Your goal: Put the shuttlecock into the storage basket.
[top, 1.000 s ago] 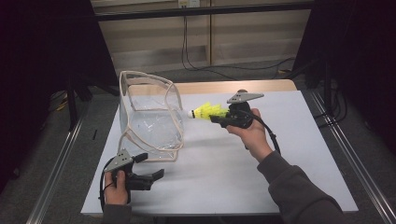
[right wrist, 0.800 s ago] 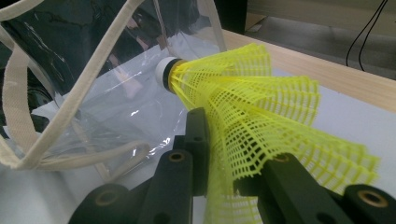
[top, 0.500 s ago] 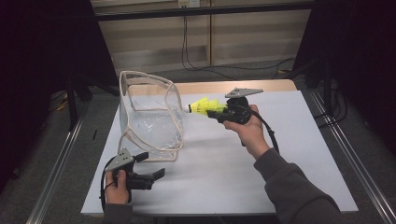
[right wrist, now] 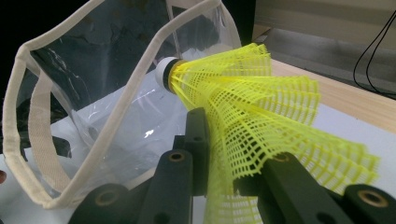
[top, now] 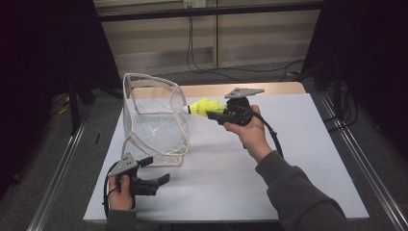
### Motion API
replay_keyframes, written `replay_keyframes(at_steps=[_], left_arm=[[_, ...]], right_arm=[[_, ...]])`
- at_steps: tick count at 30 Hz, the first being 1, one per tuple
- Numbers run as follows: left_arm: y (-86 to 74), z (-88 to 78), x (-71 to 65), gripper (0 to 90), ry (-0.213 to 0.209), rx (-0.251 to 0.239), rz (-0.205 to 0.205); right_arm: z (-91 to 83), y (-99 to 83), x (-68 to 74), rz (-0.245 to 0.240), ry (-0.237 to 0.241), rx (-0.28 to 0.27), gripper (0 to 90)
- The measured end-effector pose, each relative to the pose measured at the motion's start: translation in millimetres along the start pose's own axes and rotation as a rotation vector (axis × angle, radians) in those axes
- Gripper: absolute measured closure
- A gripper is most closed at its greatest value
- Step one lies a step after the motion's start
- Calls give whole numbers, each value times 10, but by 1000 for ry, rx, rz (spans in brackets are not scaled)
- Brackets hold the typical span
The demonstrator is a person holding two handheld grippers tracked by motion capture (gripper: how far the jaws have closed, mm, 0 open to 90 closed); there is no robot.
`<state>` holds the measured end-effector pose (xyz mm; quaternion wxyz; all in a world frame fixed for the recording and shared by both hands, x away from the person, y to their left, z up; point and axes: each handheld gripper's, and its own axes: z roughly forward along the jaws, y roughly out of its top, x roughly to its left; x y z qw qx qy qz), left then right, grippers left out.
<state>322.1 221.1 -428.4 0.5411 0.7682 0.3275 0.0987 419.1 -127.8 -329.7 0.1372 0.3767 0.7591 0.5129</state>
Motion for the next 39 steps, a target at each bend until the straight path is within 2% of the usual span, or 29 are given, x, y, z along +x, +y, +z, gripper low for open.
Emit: replay_keyframes(at_steps=[39], left_arm=[[10, -3, 1, 32, -2, -4, 6]], right_arm=[[184, 345, 312, -27, 25, -26, 793]])
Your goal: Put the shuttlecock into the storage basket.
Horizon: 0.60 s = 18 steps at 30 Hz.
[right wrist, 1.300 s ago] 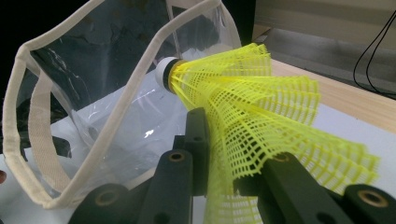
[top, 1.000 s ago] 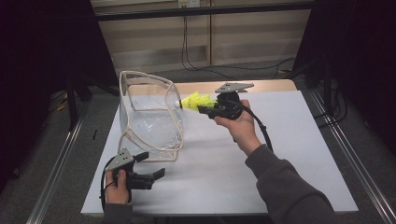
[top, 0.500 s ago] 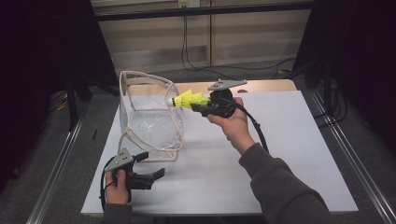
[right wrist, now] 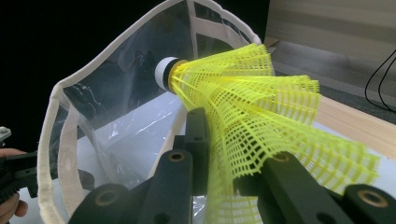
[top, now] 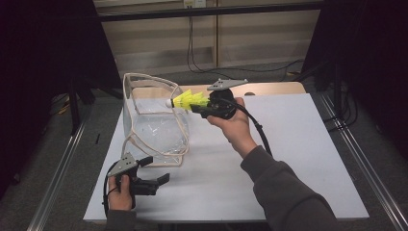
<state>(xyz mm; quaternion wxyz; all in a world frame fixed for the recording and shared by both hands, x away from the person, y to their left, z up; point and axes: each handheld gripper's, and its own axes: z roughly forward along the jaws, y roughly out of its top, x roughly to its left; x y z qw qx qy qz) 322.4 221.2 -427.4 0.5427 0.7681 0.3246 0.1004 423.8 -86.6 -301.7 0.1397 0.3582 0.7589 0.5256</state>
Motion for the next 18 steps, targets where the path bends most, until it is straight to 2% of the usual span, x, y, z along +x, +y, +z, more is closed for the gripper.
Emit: replay_keyframes(at_steps=[18], left_arm=[[0, 5, 2, 32, -1, 0, 0]], right_arm=[[116, 93, 129, -29, 8, 14, 792]])
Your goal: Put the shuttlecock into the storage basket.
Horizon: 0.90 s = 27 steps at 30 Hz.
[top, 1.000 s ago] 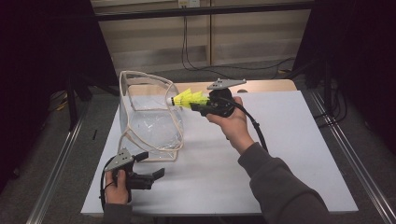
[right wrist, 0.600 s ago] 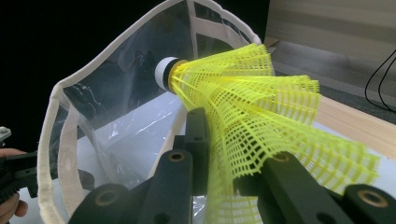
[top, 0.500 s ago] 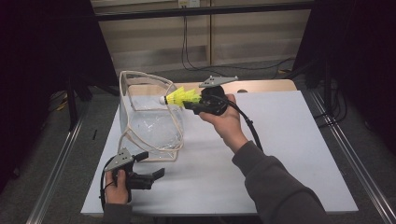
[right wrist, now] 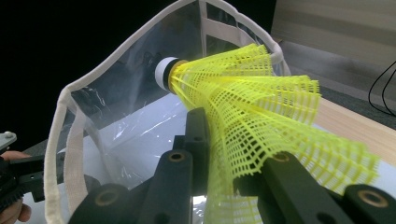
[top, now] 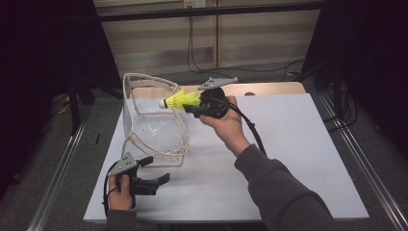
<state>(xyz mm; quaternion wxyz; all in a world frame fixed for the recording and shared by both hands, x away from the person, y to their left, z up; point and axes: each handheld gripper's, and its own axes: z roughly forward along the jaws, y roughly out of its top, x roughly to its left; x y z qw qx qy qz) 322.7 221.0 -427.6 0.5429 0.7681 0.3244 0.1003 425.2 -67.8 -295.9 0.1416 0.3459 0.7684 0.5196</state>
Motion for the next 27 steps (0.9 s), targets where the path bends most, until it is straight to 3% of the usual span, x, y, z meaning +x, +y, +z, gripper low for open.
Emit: replay_keyframes(at_steps=[14, 24, 25, 27], left_arm=[[2, -4, 13, 32, -27, -2, 1], [3, -4, 13, 32, -28, -3, 3], [3, -3, 1, 32, -6, -3, 1], [3, -1, 3, 32, -6, -1, 4]], right_arm=[[97, 91, 138, -34, 12, 18, 792], [174, 122, 183, -43, 12, 35, 792], [183, 122, 187, -40, 10, 34, 792], [202, 125, 195, -42, 11, 37, 792]])
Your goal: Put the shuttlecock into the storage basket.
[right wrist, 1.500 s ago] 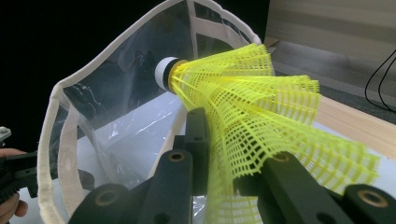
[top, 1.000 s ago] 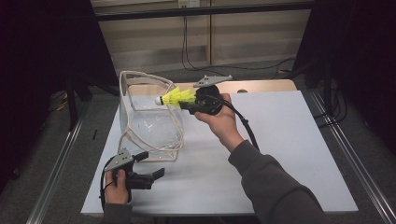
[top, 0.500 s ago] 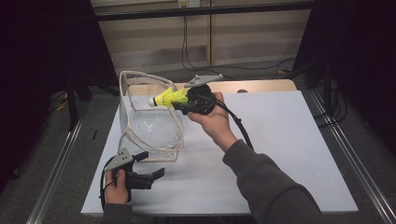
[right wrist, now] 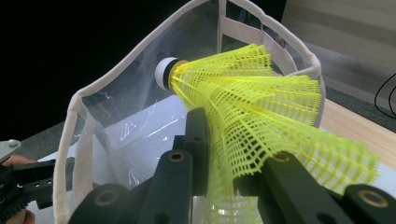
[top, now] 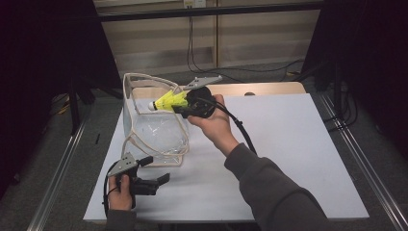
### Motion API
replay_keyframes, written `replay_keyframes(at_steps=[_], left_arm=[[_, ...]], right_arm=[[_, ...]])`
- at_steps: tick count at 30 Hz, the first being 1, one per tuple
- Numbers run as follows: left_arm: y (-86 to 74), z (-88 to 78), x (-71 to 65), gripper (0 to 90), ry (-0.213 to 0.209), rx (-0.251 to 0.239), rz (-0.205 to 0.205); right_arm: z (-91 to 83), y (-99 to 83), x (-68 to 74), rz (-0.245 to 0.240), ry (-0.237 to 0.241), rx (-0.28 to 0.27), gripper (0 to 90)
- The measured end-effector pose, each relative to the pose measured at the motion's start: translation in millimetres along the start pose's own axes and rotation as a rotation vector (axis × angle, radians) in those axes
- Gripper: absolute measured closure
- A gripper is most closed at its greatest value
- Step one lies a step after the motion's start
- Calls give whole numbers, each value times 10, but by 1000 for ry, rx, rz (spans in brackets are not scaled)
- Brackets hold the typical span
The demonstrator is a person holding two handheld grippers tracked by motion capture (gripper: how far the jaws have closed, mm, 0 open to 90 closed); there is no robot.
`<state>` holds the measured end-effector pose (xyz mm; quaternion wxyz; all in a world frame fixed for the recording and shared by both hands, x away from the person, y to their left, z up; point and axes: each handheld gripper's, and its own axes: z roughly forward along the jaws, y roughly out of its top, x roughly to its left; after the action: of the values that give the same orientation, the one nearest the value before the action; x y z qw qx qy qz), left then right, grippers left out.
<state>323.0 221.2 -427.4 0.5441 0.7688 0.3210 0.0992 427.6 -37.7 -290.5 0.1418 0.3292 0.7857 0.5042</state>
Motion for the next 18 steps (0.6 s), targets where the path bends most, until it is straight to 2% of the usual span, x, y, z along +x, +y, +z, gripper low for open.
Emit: replay_keyframes(at_steps=[6, 7, 8, 18], left_arm=[[0, 1, 2, 32, 0, 0, 1], [1, -1, 12, 32, -20, 1, 2], [1, -2, 11, 32, -22, -2, -1], [2, -6, 13, 32, -19, -4, 0]], right_arm=[[53, 30, 49, -19, -1, 12, 792], [64, 33, 55, -18, 4, 10, 792], [74, 35, 66, -18, 1, 11, 792], [157, 48, 122, -21, 0, 15, 792]])
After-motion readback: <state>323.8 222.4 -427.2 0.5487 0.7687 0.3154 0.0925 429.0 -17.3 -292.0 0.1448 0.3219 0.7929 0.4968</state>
